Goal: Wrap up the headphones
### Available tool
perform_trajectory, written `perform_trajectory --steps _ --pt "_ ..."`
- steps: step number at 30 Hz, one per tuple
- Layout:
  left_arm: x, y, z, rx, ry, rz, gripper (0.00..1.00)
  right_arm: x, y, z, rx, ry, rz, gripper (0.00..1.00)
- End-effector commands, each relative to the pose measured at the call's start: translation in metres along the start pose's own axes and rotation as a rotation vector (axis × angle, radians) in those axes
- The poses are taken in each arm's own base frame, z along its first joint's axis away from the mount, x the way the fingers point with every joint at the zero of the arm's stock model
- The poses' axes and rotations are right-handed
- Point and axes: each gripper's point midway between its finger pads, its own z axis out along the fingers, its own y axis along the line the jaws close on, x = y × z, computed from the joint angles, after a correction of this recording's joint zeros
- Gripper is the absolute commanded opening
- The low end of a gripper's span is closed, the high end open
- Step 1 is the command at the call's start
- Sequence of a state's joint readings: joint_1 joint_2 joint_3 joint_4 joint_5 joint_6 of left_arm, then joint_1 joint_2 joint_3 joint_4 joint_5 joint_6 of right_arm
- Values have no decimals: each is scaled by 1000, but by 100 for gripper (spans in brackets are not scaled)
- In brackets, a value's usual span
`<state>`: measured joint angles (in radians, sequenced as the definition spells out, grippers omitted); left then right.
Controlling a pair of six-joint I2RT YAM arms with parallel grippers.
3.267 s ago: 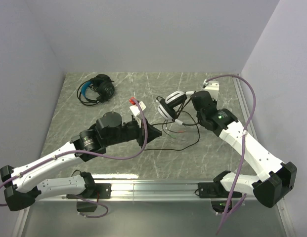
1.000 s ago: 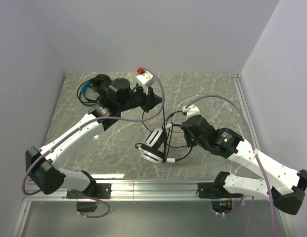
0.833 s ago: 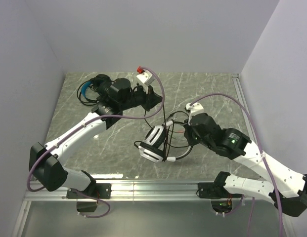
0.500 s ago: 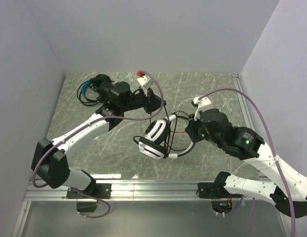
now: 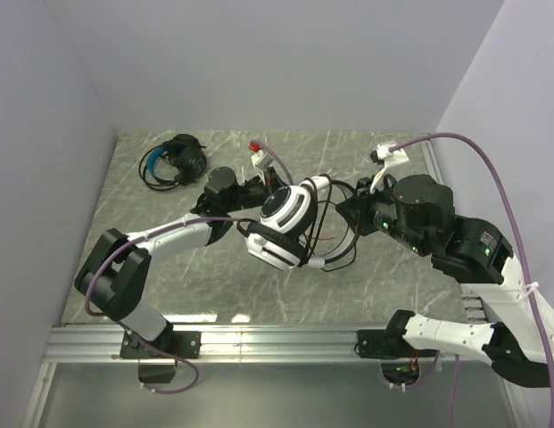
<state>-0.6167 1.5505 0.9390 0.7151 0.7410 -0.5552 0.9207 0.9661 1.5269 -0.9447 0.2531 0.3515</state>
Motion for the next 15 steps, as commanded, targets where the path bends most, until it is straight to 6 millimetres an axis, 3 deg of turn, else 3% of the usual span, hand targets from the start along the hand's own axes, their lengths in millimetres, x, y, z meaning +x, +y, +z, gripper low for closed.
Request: perform_trajectory --steps 1,6,15 --pt "-13 -24 3 111 -69 3 18 -57 20 -17 -76 -180 100 0" --pt "-3 -36 10 142 -83 -2 19 -65 19 -11 -37 -183 100 0" --pt "-2 -66 28 241 -119 19 33 -75 18 -9 -17 -195 112 0"
